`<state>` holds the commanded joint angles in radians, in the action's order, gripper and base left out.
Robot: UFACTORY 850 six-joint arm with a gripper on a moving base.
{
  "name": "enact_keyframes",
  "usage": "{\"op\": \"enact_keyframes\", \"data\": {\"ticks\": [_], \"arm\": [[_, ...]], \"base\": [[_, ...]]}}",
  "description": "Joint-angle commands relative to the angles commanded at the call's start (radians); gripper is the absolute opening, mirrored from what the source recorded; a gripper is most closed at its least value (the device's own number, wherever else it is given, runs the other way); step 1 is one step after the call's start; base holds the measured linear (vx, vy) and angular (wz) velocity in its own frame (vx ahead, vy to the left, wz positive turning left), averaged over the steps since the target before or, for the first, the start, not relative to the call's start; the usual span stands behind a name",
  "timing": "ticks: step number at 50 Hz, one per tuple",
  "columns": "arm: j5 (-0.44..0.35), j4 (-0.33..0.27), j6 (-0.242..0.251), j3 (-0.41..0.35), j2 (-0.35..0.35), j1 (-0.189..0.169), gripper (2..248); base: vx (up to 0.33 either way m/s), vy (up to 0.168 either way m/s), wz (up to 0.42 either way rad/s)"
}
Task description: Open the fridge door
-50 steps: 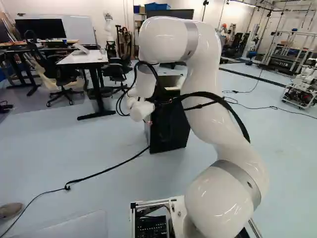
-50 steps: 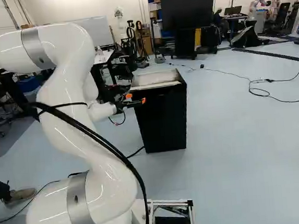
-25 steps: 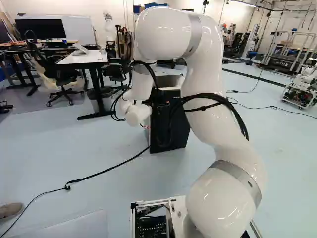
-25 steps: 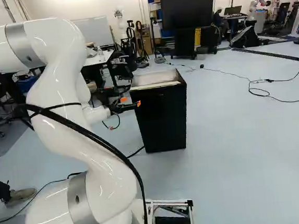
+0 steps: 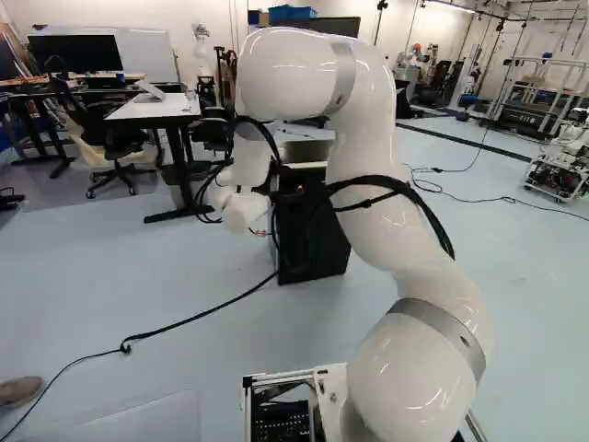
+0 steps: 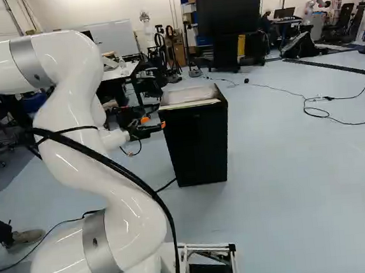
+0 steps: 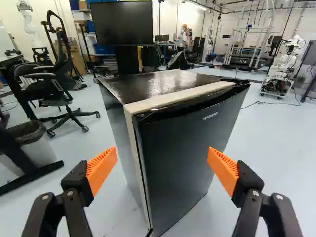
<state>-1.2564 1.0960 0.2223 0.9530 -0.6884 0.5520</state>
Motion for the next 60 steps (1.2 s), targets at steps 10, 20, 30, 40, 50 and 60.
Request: {"op": "enact_keyframes", "data": {"ticks": [10, 20, 30, 40, 50, 60], "arm": [[0.0, 0.0, 0.0, 0.052, -0.032, -0.004, 247], [0.0, 0.0, 0.0, 0.08, -0.049, -0.011, 247], [0.0, 0.0, 0.0, 0.104, -0.064, -0.02, 247], [0.0, 0.0, 0.0, 0.129, -0.079, -0.029, 247], [0.0, 0.0, 0.0, 0.149, -0.092, -0.041, 247], [0.0, 0.005, 0.0, 0.164, -0.101, -0.054, 247]], "base": [[0.0, 0.0, 0.0], [0.0, 0.0, 0.0], [0.0, 0.0, 0.0], [0.0, 0.0, 0.0], [0.0, 0.0, 0.0], [0.0, 0.0, 0.0]]}}
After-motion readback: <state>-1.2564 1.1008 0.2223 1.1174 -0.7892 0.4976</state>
